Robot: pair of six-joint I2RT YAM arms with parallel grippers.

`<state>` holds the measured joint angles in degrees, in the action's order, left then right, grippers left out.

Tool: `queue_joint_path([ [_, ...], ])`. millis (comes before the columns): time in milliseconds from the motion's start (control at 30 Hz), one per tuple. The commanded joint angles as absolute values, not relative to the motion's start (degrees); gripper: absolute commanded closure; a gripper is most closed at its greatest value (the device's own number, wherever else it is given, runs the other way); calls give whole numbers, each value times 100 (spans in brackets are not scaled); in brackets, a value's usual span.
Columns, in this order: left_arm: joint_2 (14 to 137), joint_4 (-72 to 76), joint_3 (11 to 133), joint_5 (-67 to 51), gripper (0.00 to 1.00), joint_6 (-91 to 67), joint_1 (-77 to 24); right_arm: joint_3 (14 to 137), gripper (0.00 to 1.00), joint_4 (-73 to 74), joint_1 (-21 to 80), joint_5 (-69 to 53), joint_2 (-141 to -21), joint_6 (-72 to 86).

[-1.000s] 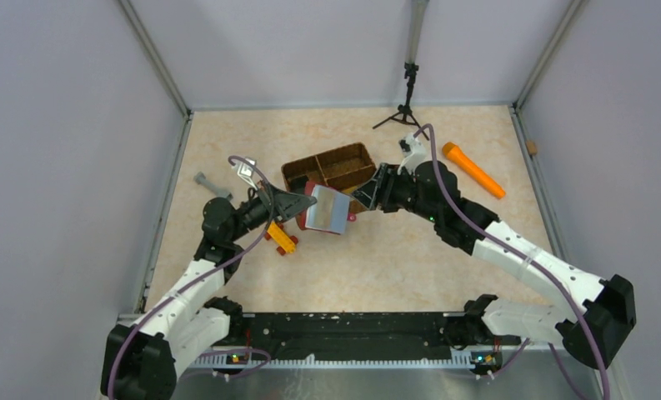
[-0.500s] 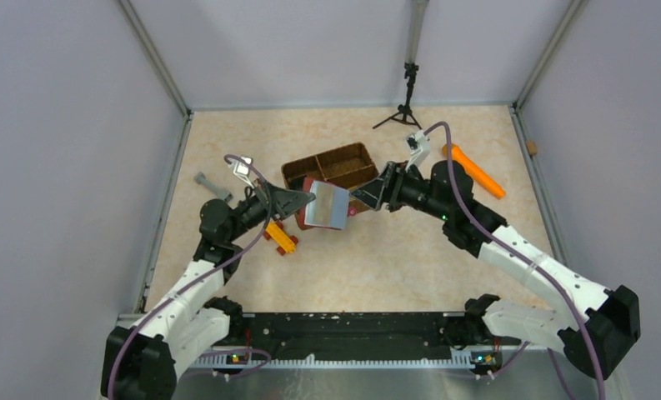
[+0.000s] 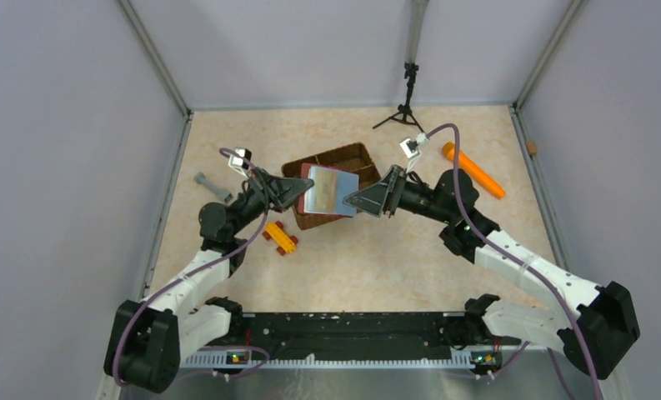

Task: Take the credit cards out of the card holder
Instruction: Remove the credit card from the card holder.

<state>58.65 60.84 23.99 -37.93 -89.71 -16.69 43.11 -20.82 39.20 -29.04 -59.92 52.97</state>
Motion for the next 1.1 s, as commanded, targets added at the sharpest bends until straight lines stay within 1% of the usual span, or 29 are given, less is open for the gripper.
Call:
queue_joint_path([
  [0,5791,6805,2642,-3688,100,-9273,-1752,4423,39,-2882,3885,-3236,-6107,5670],
  [233,5712,6794,2811,-3630,100,-9367,-1891,4465,44,-3522,3885,-3518,-6432,6162],
  [267,5701,6794,2823,-3626,100,-9367,-1905,4465,44,-3630,3885,-3570,-6469,5933],
  [300,5696,6794,2829,-3610,100,-9367,-1926,4471,45,-3709,3885,-3615,-6503,6250],
  [367,5710,6782,2846,-3600,100,-9341,-1965,4465,47,-3863,3879,-3677,-6538,6370],
  [667,5890,6782,2920,-3540,100,-9229,-2140,4482,55,-4192,3885,-3841,-6567,6623],
  [800,5958,6824,2939,-3522,100,-9201,-2196,4496,57,-4285,3884,-3856,-6566,6705],
  [967,5922,6799,2877,-3499,100,-9135,-2201,4421,69,-4341,3885,-3716,-6486,6823],
  [1067,5873,6722,2864,-3489,100,-9071,-2201,4381,72,-4046,3876,-3506,-6400,6681],
])
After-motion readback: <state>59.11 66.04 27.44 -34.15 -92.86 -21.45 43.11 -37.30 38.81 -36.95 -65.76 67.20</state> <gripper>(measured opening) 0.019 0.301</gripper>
